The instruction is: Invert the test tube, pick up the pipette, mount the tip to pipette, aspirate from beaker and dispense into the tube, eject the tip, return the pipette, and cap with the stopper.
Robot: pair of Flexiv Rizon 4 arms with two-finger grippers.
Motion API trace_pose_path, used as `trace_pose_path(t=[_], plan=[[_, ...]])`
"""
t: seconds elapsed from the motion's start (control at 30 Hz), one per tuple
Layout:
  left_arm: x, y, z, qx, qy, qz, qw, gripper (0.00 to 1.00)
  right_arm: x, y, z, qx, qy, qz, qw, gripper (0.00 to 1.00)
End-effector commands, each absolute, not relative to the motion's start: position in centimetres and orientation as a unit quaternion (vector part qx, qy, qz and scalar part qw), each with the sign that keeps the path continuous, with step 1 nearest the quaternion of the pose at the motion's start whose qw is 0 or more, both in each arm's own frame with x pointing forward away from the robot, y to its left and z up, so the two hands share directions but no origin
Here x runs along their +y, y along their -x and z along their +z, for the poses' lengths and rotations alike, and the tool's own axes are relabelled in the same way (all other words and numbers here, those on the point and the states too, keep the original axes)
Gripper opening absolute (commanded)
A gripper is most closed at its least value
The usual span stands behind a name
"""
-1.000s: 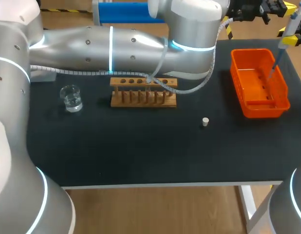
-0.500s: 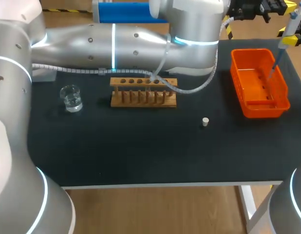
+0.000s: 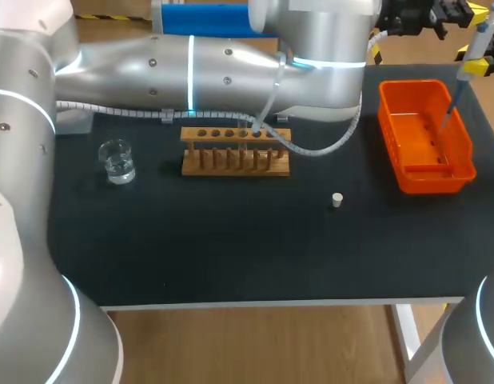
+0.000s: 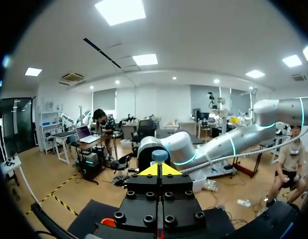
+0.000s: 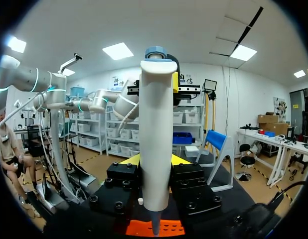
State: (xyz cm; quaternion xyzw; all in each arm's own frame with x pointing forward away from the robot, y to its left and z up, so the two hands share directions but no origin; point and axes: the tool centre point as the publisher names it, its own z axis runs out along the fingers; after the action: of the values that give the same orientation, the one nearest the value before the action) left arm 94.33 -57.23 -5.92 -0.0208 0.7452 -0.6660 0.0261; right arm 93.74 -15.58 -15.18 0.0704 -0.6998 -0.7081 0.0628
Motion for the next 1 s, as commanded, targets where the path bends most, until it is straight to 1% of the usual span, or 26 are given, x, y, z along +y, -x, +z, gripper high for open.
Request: trace_pose_path(t=[0.03, 1.0], plan=[[-57.6, -94.3, -6.3, 0.748, 0.024, -0.663, 0.026, 0.00, -15.7, -93.9, -15.0, -0.700, -0.072, -0.708, 0.065, 0.00], [-57.5, -94.2, -7.6, 0.754, 0.032, -0.655, 0.023, 0.00, -15.7, -93.9, -15.0, -0.700, -0.072, -0.708, 0.065, 0.00]])
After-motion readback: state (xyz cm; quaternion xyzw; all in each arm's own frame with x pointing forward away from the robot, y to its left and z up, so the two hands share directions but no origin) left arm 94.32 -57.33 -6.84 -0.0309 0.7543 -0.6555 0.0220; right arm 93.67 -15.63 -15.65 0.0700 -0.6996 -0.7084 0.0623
